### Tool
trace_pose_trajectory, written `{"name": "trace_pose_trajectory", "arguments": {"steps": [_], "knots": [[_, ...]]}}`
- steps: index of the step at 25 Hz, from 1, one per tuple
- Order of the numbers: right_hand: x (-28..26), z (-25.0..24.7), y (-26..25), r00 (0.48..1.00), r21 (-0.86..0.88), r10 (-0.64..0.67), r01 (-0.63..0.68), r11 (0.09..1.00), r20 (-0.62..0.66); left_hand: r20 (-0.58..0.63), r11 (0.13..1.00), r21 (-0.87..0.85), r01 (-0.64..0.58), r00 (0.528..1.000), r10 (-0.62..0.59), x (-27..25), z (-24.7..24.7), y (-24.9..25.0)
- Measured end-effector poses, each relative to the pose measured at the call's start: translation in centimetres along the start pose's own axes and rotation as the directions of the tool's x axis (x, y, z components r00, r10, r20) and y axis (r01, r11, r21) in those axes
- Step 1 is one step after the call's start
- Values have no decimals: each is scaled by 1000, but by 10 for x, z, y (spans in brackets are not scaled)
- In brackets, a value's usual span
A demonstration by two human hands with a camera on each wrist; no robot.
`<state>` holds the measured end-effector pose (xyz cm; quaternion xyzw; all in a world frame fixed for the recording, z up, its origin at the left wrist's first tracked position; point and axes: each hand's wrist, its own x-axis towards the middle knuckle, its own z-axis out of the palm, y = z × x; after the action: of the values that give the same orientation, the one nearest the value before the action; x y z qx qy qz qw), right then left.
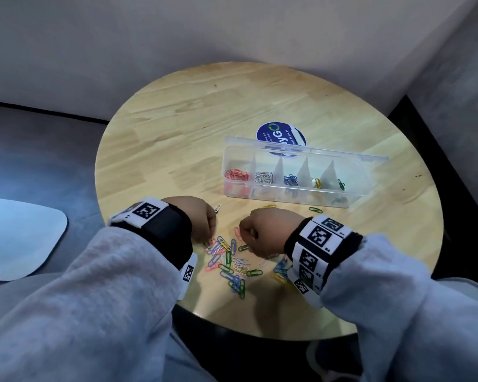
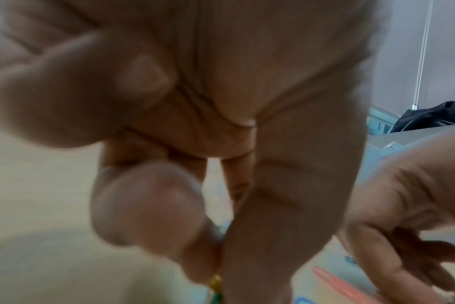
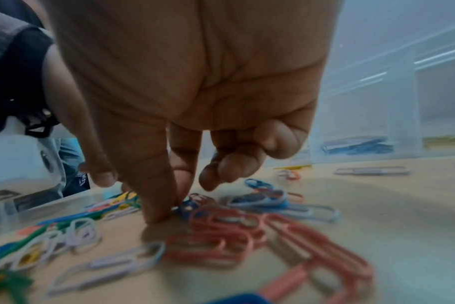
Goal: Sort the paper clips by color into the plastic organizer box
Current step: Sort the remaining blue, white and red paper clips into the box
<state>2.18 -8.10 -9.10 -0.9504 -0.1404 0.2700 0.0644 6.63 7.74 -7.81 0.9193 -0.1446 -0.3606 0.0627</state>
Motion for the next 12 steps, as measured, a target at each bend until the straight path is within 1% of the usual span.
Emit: {"name": "trace_pose_trajectory", "arguments": {"steps": [1,3,5,6,8,9,11,12], "knots": [[0,1,3,1000,12,13,-13,1000,-7,21,1000,0,-9,1000,9,0,1,-1],[-1,2,9,998,82,59,-60,995,7,25,999,6,-32,999,32,1,4,-2],[-5,3,14,994,163,107,-106,981,-1,-8,999,20,-51,999,51,2,8,-2],[-7,5,17,989,240,146,-140,961,-6,-29,998,29,-57,998,58,3,10,-2],[-13,4,22,975,459,221,-200,865,9,-58,997,39,-72,996,74,5,13,-2],[-15,3,24,972,546,237,-205,812,14,-64,996,42,-85,994,87,6,14,-1],[-16,-1,30,970,685,245,-177,707,-2,-63,992,36,-119,991,121,10,14,0],[-15,-2,33,968,766,250,-155,624,-7,-56,990,31,-137,989,139,11,14,0]]}}
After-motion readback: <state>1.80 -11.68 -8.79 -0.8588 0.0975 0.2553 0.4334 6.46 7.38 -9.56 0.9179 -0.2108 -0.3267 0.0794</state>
